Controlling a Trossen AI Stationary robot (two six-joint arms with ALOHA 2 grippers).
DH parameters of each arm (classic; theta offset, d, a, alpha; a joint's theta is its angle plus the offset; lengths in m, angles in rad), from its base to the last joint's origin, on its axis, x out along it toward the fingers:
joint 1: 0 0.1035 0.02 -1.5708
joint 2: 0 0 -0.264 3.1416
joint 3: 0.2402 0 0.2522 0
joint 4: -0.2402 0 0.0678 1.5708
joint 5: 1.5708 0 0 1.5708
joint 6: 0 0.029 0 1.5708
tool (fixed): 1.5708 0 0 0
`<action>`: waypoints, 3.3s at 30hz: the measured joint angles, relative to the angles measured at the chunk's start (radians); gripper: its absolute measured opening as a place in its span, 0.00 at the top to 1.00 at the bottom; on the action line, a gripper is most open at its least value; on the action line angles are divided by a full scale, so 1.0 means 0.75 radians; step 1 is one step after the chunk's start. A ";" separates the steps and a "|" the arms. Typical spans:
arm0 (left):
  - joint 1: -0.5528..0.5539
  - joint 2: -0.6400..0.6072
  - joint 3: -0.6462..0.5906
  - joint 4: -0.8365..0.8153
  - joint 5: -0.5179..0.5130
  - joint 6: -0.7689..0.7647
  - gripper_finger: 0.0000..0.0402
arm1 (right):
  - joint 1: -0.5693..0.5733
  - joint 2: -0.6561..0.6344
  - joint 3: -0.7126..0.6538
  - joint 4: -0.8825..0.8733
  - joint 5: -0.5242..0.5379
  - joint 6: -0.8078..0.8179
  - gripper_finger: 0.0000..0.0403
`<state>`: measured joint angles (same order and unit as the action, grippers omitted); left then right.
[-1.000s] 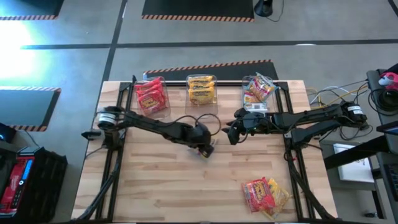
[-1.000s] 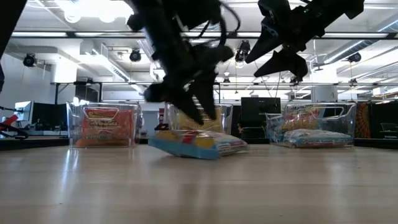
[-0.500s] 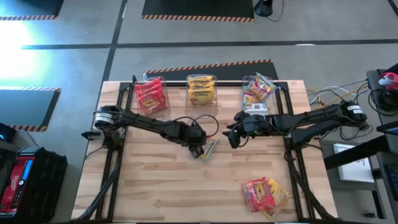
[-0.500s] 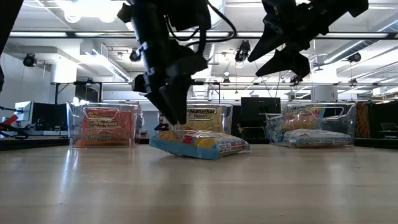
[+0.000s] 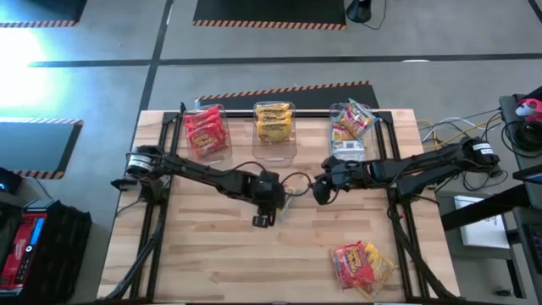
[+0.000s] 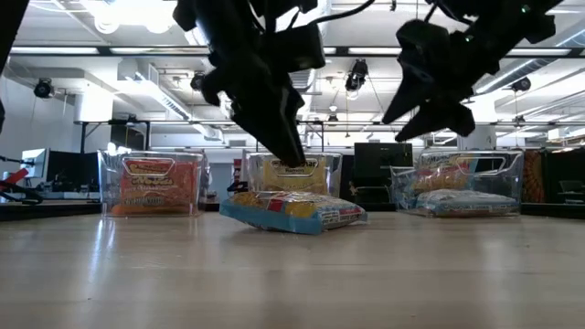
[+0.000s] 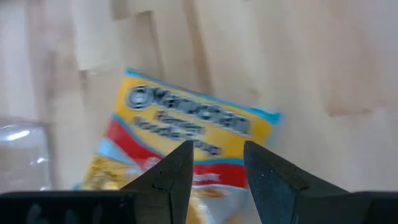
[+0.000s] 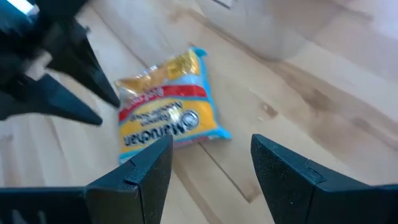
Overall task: Sort Maruchan noodles
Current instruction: Put the blue noodle pack into the right transparent bin
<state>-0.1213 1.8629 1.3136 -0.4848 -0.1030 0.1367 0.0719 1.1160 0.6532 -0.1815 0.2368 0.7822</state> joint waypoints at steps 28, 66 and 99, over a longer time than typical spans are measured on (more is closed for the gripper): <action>0.069 0.039 -0.137 0.019 -0.106 -1.006 0.69 | 0.000 0.000 -0.044 0.080 0.001 0.075 0.49; 0.063 -0.075 -0.413 0.255 -0.057 -1.568 0.69 | 0.000 0.000 -0.043 0.091 0.001 0.286 0.49; 0.085 -0.068 -0.515 0.412 -0.091 -1.556 0.69 | -0.032 0.737 -0.029 1.019 -0.238 0.400 0.49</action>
<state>-0.0578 1.8122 0.9276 -0.1757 -0.1715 -1.0302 0.0482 1.6685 0.6316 0.5827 0.0585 1.0818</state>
